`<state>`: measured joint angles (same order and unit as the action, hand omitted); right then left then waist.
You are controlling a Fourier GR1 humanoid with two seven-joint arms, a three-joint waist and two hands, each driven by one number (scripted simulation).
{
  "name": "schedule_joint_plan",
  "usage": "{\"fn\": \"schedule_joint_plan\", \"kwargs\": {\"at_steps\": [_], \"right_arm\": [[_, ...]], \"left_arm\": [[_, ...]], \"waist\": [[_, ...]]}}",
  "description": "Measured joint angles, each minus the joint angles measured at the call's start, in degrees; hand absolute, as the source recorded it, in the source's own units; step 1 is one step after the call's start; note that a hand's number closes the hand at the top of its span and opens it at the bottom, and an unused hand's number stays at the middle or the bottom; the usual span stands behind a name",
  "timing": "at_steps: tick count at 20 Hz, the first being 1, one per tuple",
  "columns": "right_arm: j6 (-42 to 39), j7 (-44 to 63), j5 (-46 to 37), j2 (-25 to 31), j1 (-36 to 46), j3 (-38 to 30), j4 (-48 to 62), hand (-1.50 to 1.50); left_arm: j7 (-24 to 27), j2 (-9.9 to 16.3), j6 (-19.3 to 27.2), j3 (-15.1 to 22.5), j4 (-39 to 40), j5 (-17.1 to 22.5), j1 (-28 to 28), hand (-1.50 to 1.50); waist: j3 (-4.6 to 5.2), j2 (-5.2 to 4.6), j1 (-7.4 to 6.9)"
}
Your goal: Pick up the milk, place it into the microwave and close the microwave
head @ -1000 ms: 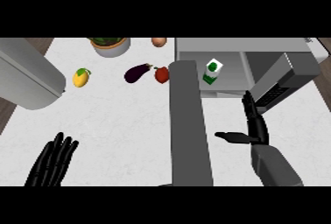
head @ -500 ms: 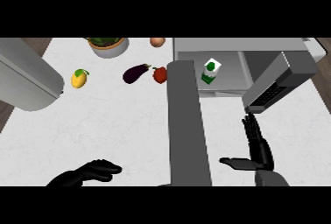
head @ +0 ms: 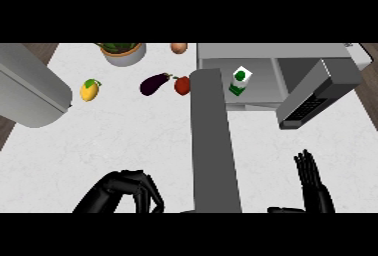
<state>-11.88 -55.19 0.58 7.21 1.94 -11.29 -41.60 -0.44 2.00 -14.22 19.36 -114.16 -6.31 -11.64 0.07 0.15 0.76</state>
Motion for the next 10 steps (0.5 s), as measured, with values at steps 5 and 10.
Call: {"fn": "schedule_joint_plan", "kwargs": {"at_steps": [5,10], "right_arm": [[-1.1,1.0,1.6,0.5,-6.7,1.4,-7.1,-1.50],[-1.7,1.6,3.0,1.3,-11.9,2.5,-13.4,-1.50]], "left_arm": [[-0.6,0.2,-3.0,1.7,6.7,-0.9,6.2,1.50],[-2.7,-1.4,-4.6,6.4,12.9,-1.6,11.3,1.50]], "waist": [[-0.01,-0.09,0.24],[-0.04,-0.04,0.25]]}}
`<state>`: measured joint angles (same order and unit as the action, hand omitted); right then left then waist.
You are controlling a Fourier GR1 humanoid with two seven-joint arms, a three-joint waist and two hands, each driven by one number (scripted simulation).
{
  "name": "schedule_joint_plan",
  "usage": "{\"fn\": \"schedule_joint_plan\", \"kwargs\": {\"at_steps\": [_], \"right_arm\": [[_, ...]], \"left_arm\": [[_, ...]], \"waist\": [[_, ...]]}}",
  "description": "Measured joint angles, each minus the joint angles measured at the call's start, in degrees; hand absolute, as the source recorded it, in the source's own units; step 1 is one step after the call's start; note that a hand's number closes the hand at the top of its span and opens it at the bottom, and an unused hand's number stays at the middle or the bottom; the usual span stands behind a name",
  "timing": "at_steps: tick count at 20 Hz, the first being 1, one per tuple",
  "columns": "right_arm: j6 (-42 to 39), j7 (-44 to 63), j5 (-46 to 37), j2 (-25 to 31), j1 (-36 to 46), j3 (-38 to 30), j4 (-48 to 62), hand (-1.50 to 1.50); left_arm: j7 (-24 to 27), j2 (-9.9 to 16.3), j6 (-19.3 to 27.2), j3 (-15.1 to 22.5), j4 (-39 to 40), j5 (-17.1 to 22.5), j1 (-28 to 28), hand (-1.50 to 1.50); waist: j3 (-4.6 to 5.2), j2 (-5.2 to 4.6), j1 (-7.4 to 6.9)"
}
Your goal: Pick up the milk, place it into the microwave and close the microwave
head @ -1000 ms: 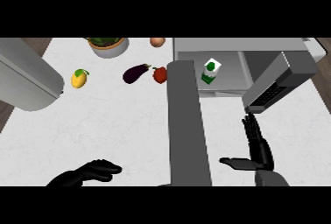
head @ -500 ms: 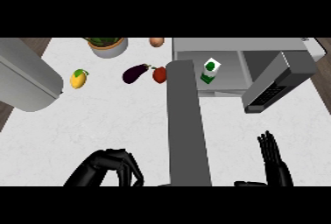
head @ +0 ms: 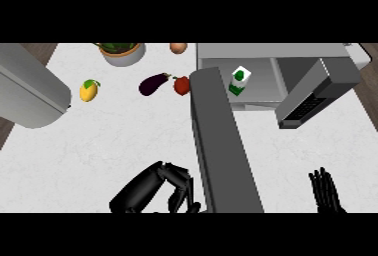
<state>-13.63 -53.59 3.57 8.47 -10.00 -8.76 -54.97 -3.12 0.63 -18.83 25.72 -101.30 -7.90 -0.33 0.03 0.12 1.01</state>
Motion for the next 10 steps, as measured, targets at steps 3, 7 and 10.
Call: {"fn": "schedule_joint_plan", "kwargs": {"at_steps": [3,7,10], "right_arm": [[-0.8,0.5,1.2,0.5,-3.6,0.8,-3.9,-1.50],[-2.3,0.8,2.9,2.4,-6.7,1.3,-8.1,-1.50],[-3.4,2.0,4.5,3.1,-8.2,2.4,-12.3,-1.50]], "left_arm": [[0.1,-0.5,3.4,4.4,3.9,-1.2,3.9,1.50],[1.7,-0.6,9.1,9.9,10.9,-1.9,10.5,1.50],[2.0,-0.6,14.3,14.4,16.4,-0.6,15.6,1.50]], "waist": [[0.00,0.01,0.06],[0.01,-0.02,0.43],[0.05,-0.09,1.00]]}}
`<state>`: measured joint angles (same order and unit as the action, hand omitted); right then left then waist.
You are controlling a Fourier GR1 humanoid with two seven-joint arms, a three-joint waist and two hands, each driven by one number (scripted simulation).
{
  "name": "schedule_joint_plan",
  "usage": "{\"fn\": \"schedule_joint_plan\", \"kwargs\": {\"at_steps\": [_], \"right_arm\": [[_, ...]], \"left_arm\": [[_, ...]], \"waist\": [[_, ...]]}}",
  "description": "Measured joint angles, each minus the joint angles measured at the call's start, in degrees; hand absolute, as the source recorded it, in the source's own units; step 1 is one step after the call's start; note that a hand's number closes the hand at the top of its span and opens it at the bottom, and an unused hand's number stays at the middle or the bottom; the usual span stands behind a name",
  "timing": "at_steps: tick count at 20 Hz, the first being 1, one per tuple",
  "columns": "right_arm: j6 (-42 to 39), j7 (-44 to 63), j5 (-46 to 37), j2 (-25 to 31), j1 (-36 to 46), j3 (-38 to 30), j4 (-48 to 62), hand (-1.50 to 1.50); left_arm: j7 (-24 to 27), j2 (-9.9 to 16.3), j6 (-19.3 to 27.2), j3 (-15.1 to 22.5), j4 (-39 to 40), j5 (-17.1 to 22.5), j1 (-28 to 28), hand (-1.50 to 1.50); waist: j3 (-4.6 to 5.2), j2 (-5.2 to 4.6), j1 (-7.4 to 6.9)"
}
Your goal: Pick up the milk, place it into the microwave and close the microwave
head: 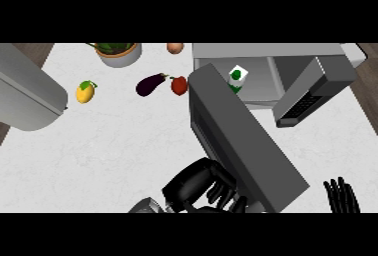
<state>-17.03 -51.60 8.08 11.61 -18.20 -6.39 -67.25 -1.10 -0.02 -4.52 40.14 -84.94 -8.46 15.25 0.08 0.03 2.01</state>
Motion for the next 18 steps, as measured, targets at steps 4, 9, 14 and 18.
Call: {"fn": "schedule_joint_plan", "kwargs": {"at_steps": [4,9,14,18], "right_arm": [[-2.0,1.4,2.2,1.7,-1.1,1.5,-5.0,-1.50],[-3.5,3.3,4.7,3.1,-2.3,3.7,-11.8,-1.50],[-4.6,6.1,7.7,4.4,-2.8,5.2,-18.1,-1.50],[-5.2,7.8,8.9,5.8,-3.2,6.4,-22.4,-1.50]], "left_arm": [[-0.4,0.0,6.3,5.6,6.1,5.4,5.9,1.50],[-1.0,0.0,14.3,10.9,11.5,12.4,11.6,1.50],[0.8,0.0,21.1,12.2,15.6,19.6,16.8,-1.50],[3.8,0.1,25.1,11.6,18.3,25.3,19.3,-1.50]], "waist": [[0.04,-0.15,1.31],[0.14,-0.37,3.46],[0.21,-0.81,5.79],[0.28,-1.45,8.12]]}}
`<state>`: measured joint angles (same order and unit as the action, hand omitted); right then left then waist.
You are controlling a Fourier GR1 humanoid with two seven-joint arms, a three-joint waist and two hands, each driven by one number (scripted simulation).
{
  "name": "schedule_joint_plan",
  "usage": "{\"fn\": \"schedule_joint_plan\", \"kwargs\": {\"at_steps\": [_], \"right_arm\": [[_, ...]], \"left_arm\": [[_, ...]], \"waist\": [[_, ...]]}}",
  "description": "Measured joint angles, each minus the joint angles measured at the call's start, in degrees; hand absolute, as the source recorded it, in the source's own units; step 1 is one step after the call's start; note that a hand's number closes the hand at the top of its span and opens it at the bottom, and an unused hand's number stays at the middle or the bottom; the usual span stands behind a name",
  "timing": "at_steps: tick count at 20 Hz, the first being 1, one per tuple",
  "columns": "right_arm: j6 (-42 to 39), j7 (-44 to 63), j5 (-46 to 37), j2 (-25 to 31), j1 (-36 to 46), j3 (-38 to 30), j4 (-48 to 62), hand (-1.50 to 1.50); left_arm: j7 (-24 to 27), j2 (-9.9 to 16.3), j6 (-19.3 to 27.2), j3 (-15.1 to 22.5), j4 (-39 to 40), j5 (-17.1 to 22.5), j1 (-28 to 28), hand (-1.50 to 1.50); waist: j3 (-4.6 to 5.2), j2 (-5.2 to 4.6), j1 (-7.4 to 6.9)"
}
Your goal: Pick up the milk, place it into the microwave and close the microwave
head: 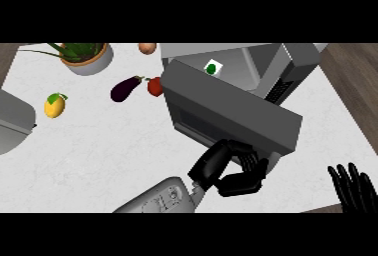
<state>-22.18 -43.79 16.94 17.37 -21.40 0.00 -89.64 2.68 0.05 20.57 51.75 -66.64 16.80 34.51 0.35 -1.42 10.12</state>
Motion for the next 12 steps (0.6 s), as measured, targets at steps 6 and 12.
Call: {"fn": "schedule_joint_plan", "kwargs": {"at_steps": [6,12], "right_arm": [[-1.0,2.7,2.3,1.8,-0.2,1.1,-4.7,-1.50],[-2.6,5.1,4.5,3.5,-1.0,2.5,-8.5,-1.50]], "left_arm": [[4.5,0.0,6.4,-1.9,4.4,5.0,4.0,1.50],[7.7,-0.1,9.8,-5.6,8.8,10.5,8.9,1.50]], "waist": [[0.00,-0.65,2.34],[0.01,-1.51,4.81]]}}
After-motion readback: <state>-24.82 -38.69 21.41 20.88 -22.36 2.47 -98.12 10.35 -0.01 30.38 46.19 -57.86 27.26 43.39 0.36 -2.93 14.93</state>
